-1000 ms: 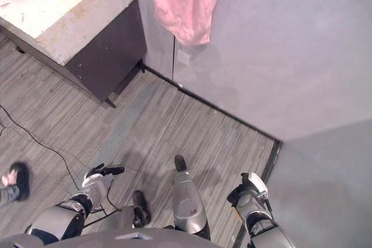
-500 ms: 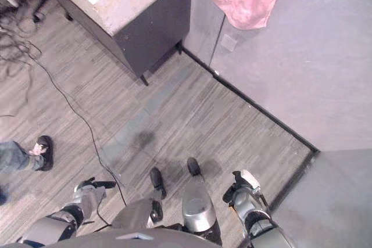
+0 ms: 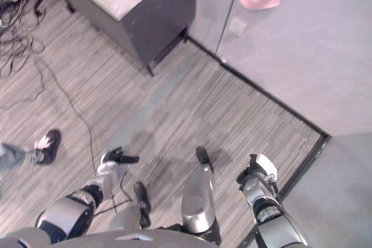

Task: Organize the bathroom.

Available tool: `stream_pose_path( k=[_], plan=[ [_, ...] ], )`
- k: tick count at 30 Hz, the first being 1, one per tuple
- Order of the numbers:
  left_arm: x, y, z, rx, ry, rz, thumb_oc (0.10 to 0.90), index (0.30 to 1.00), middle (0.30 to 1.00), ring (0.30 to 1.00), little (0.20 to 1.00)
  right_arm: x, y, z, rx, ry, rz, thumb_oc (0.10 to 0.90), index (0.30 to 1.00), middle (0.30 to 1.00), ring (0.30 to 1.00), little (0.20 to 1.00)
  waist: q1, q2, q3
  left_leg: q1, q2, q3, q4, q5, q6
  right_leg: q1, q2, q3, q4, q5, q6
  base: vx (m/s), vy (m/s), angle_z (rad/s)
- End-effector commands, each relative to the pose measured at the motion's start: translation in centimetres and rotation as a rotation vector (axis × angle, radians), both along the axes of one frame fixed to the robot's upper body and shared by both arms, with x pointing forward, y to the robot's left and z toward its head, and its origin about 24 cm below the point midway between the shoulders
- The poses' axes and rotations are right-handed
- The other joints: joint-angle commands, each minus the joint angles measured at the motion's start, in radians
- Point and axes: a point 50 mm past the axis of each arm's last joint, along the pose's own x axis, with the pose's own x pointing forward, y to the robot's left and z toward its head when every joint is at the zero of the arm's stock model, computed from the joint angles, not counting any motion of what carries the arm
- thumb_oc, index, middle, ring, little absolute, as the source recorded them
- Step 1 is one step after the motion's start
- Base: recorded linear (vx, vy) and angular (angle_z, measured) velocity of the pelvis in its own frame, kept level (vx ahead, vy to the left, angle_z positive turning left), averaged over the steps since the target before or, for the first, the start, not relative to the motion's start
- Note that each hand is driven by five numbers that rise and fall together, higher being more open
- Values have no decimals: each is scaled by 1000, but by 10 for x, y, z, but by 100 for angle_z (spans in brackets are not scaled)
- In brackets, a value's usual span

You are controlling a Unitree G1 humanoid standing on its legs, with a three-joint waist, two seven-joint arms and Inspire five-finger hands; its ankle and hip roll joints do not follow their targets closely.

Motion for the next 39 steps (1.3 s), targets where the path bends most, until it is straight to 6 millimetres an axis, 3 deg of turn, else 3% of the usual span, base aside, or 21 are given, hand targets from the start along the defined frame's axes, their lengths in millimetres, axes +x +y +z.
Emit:
stream_pose_path(
  k=[1,2,3,4,6,8,11,16,17,18,19,20,21,22,23,25,26,27,28,31,39],
  plan=[
    [-46,49,-20,107,122,125,800,900,900,900,900,5,-4,8,-59,-40,82,800,900,900,900,900,8,34,-2,-40,32,76,137,-100,110,-87,126,58,99,-38,55,173,282,-8],
    [-56,62,-22,145,156,155,800,900,900,900,900,10,-2,10,-63,-38,131,800,900,900,900,900,30,9,7,-26,28,120,157,-137,121,-118,98,2,99,-4,75,184,265,-47],
    [-67,78,-24,175,188,193,800,900,900,900,900,15,3,11,-59,-24,193,800,900,900,900,900,63,-18,16,-7,41,183,174,-162,128,-135,85,-98,132,-13,79,154,223,-44],
    [-67,78,-24,175,188,193,800,900,900,900,900,15,3,11,-59,-24,193,800,900,900,900,900,63,-18,16,-7,41,183,174,-162,128,-135,85,-98,132,-13,79,200,151,-198],
    [-84,101,-25,197,219,255,800,900,900,900,900,16,8,8,-31,-10,220,800,900,900,900,900,95,-49,11,57,31,246,136,-174,133,-92,144,-256,113,-58,60,212,74,-227],
    [-87,104,-25,198,219,268,800,900,900,900,900,16,9,7,-23,-2,217,800,900,900,900,900,102,-54,8,71,24,262,122,-170,132,-70,158,-288,82,-57,49,98,-19,-56],
    [-80,100,-23,174,184,255,800,900,900,900,900,4,5,1,-8,-1,157,800,900,900,900,900,91,-45,-4,71,22,250,102,-155,126,-33,185,-269,53,-71,16,119,-54,15],
    [-70,85,-23,174,163,150,800,900,900,900,900,-12,0,-6,5,-2,74,800,900,900,900,900,63,-22,-33,80,26,196,128,-148,109,-9,207,-222,85,-100,-7,127,-37,4],
    [-67,81,-23,159,141,152,800,900,900,900,900,-20,1,-10,16,-17,22,800,900,900,900,900,57,-31,-49,48,59,139,363,5,57,-20,239,-203,112,-92,-60,117,-139,2],
    [-65,81,-22,155,123,155,800,900,900,900,900,-22,2,-11,20,-24,10,800,900,900,900,900,56,-39,-49,23,67,115,454,42,48,-17,248,-201,123,-95,-75,93,-146,-12],
    [-65,81,-21,156,123,156,800,900,900,900,900,-23,2,-11,20,-22,11,800,900,900,900,900,56,-43,-48,10,69,109,491,46,52,-15,249,-198,127,-98,-79,177,-47,-21],
    [-62,79,-20,159,113,162,800,900,900,900,900,-26,1,-13,30,-30,-10,800,900,900,900,900,61,-60,-31,-74,81,78,646,17,72,21,259,-183,147,-126,-92,185,-19,-39],
    [-61,78,-19,159,108,176,800,900,900,900,900,-28,-1,-12,36,-47,-32,800,900,900,900,900,69,-71,-19,-140,73,65,674,-20,98,42,262,-171,157,-133,-96,310,104,-69],
    [-60,77,-18,163,98,187,800,900,900,900,900,-30,-2,-13,49,-58,-63,800,900,900,900,900,82,-83,-14,-155,50,52,575,-72,134,68,266,-145,174,-148,-89,202,200,-103],
    [-59,79,-17,168,91,188,800,900,900,900,900,-30,-2,-13,55,-65,-78,800,900,900,900,900,86,-93,-22,-141,41,51,488,-56,151,62,264,-124,172,-131,-84,176,236,-118],
    [-55,81,-14,166,81,211,800,900,900,900,900,-30,-1,-13,62,-82,-90,800,900,900,900,900,93,-91,-28,-119,37,-3,372,-35,142,53,269,-93,186,-137,-67,125,312,-122],
    [-50,83,-10,162,74,248,800,900,900,900,900,-24,2,-11,64,-97,-77,800,900,900,900,900,108,-82,-30,-108,48,-71,255,6,112,46,272,-67,196,-150,-48,168,491,-112],
    [-45,83,-7,171,70,245,800,900,900,900,900,-21,3,-10,71,-112,-88,800,900,900,900,900,119,-80,-28,-136,62,-121,276,34,91,38,265,-39,209,-167,-40,164,515,-96],
    [-46,81,-8,177,75,250,800,900,900,900,900,-20,3,-9,72,-120,-90,800,900,900,900,900,130,-79,-31,-129,48,-129,285,-26,104,22,241,-34,232,-175,-32,136,467,-93],
    [-46,84,-8,209,71,226,800,900,900,900,900,-18,-1,-7,84,-132,-109,800,900,900,900,900,118,-65,-37,-99,43,-32,313,-120,113,-17,157,-47,253,-152,2,117,462,-148],
    [-44,96,-4,200,59,286,800,900,900,900,900,-25,-6,-7,70,-127,-116,800,900,900,900,900,96,-44,-47,-60,-5,98,336,-204,152,10,66,-40,161,-76,53,74,346,-29]
  ],
)
